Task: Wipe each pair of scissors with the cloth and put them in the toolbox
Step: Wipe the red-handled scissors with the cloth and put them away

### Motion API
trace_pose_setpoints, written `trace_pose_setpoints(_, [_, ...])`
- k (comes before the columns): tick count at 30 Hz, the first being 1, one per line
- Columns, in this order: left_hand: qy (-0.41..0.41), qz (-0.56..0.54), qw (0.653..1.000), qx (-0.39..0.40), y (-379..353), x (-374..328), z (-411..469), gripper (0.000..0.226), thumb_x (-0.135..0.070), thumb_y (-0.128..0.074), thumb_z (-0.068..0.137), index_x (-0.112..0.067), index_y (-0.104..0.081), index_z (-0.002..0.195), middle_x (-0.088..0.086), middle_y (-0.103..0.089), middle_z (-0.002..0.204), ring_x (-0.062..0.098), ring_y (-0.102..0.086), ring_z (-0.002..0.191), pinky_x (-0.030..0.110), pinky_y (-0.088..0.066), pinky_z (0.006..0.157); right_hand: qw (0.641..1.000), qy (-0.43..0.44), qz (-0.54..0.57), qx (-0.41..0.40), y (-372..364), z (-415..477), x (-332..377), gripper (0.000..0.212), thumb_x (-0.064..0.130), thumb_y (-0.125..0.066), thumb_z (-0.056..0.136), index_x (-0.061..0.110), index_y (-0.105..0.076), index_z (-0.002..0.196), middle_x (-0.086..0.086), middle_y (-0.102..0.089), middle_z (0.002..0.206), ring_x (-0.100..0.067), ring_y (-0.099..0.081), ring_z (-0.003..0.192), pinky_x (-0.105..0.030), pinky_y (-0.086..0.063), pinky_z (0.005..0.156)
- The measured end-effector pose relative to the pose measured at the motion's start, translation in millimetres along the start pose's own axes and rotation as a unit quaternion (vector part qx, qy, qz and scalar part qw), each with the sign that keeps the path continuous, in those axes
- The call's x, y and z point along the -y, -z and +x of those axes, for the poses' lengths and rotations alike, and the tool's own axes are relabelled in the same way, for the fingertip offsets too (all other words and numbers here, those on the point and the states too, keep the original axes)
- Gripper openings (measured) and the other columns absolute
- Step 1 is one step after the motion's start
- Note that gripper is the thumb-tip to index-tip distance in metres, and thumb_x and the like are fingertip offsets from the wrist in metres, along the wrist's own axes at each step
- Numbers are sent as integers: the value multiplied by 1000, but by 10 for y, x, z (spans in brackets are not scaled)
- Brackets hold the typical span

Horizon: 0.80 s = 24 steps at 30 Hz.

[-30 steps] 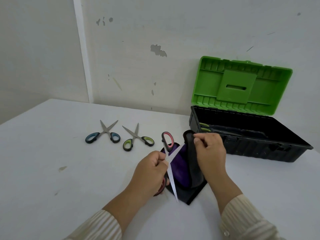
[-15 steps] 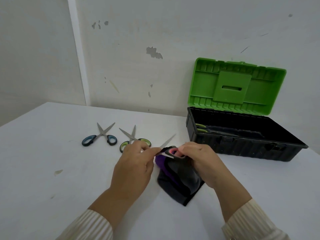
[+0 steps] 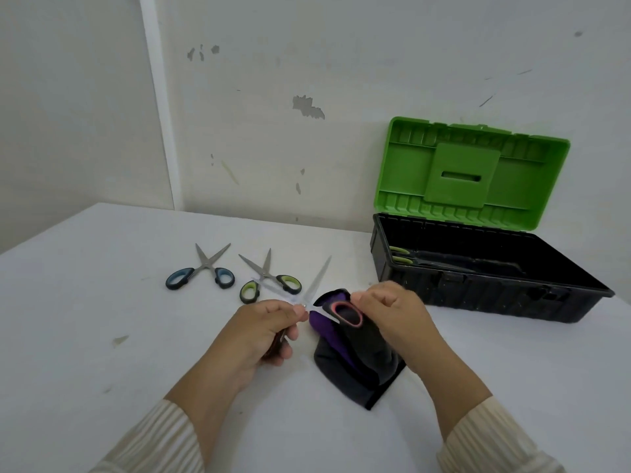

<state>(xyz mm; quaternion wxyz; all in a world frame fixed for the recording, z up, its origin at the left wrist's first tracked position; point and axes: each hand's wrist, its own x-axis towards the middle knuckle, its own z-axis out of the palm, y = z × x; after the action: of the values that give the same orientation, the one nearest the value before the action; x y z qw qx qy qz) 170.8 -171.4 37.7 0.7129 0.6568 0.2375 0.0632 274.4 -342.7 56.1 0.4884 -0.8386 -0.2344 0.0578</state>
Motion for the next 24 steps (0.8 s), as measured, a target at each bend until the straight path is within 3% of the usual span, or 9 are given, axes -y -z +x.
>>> trace_pose_setpoints(2, [-5,37,999,-8,-10,16,-5,20,-24,-65,87,-6,-72,83,-1,-55,53,14,-44,39,22,-35,41,989,50,-70,-122,41,42,-14,9,27,-66,80,18,-68,81,0,-53,94,-5,-51,80,-14,-40,71])
trace_pose_setpoints(4, [-16,68,998,-9,-43,34,-9,24,-24,-65,86,-1,-69,81,-1,-53,53,15,-42,38,20,-32,39,972,120,-89,-180,15,43,6,12,16,-69,77,20,-66,89,2,-50,98,-2,-50,86,-10,-39,79])
trace_pose_setpoints(7, [-38,102,994,-9,-102,60,-13,27,-23,-65,86,-1,-61,69,2,-51,53,15,-39,37,19,-28,39,967,202,-129,-89,-219,-58,99,16,5,-68,75,13,-70,88,5,-50,94,10,-49,85,4,-30,78])
trace_pose_setpoints(10, [-67,138,988,-10,-155,84,-31,31,-21,-64,86,-11,-55,58,1,-49,49,14,-36,35,18,-27,39,939,254,-220,-70,-374,-56,69,13,5,-64,78,12,-72,86,6,-54,87,-3,-54,78,5,-31,70])
trace_pose_setpoints(12, [-80,137,987,-16,-181,89,-42,35,-21,-63,86,-11,-52,55,0,-47,47,14,-35,34,16,-26,38,958,209,-179,-77,-371,-24,24,14,7,-59,85,10,-71,92,6,-48,90,-7,-51,79,4,-32,69])
trace_pose_setpoints(17, [-91,116,989,-25,-185,83,-30,28,-21,-63,86,0,-63,69,-1,-49,47,15,-36,36,17,-28,38,960,217,-173,-43,-419,-59,40,15,14,-55,89,7,-67,94,3,-44,93,-3,-44,70,1,-33,69])
trace_pose_setpoints(20, [-96,121,988,-21,-202,79,-38,28,-21,-63,86,-5,-63,63,-2,-48,47,15,-34,36,16,-28,39,959,205,-175,-87,-375,-38,67,16,15,-52,91,7,-65,91,3,-43,95,-2,-45,71,-2,-34,69])
trace_pose_setpoints(24, [-98,112,988,-27,-178,60,-33,29,-23,-64,86,-6,-61,61,-1,-47,46,15,-33,36,17,-26,38,955,228,-182,-53,-463,-95,90,20,20,-50,89,9,-65,97,1,-47,97,-6,-44,78,-7,-34,67])
